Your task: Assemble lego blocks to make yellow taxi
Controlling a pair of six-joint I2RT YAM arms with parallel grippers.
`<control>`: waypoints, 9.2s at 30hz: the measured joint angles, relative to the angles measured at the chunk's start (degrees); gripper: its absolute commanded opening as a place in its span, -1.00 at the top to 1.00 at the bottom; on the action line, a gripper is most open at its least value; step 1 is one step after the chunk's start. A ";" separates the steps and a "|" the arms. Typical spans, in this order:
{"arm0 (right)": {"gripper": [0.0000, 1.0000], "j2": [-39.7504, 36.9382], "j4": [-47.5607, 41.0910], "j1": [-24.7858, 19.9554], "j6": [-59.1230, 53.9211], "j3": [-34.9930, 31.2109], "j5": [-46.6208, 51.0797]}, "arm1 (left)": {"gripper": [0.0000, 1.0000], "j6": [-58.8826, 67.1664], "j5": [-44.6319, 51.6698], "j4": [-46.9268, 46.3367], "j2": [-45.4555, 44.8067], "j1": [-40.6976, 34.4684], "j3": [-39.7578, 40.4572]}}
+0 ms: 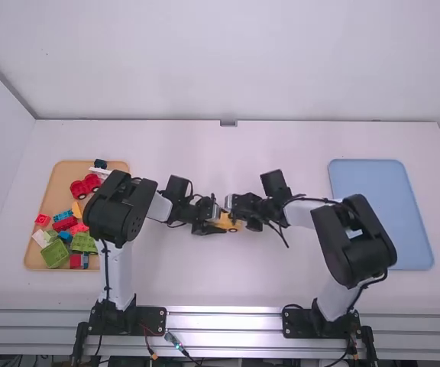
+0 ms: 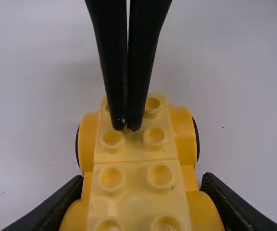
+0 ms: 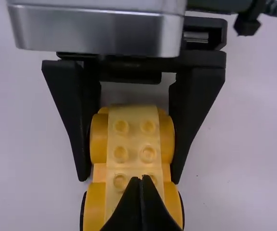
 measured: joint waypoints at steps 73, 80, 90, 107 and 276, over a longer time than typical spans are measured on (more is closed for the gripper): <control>-0.98 -3.26 4.50 -11.21 14.36 3.08 -1.97 | -0.98 -25.97 -2.23 -31.30 -21.62 36.96 5.99; -0.99 -3.23 5.99 -11.19 14.51 3.08 -1.92 | -0.98 -50.90 -18.73 -32.39 -21.62 49.33 8.17; -0.98 -3.26 6.56 -11.10 14.51 3.08 -1.92 | -0.98 -60.63 -39.91 -51.04 -21.62 54.38 15.63; -0.98 -3.26 13.44 -11.10 21.62 3.08 -0.81 | -0.56 -57.35 -57.09 -58.97 -20.02 53.51 20.72; -0.78 17.05 70.31 0.68 87.95 11.91 -11.80 | 0.96 -49.86 -41.27 23.08 -29.53 3.37 -12.09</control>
